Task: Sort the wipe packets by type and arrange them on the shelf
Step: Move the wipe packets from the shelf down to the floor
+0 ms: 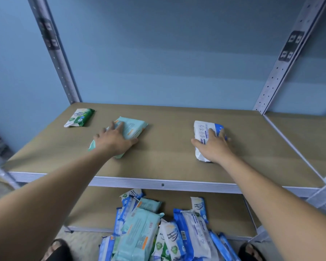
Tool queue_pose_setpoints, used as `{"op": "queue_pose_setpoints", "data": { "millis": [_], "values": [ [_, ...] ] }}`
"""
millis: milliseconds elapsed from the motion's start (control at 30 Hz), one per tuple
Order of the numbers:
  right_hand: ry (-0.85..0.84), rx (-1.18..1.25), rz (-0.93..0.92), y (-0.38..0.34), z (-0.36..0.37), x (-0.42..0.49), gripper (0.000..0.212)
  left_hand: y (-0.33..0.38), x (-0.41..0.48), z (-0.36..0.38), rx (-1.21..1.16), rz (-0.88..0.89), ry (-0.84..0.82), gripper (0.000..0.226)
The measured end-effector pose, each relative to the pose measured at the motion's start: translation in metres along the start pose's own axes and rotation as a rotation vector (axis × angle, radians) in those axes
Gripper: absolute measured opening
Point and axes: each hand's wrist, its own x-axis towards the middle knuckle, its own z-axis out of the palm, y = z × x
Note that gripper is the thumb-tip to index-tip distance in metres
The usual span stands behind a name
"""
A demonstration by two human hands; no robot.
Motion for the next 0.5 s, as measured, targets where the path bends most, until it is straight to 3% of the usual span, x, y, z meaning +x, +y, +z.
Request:
{"op": "queue_pose_setpoints", "data": {
  "millis": [167,500],
  "values": [
    [0.036,-0.145,0.045,-0.009,0.004,-0.002,0.088,0.003,0.007,0.010,0.083,-0.063,0.010,0.097],
    [0.231,-0.099,-0.088,-0.004,0.009,-0.036,0.075,-0.003,-0.027,0.015,0.011,0.013,0.126,0.084]
  ]
}}
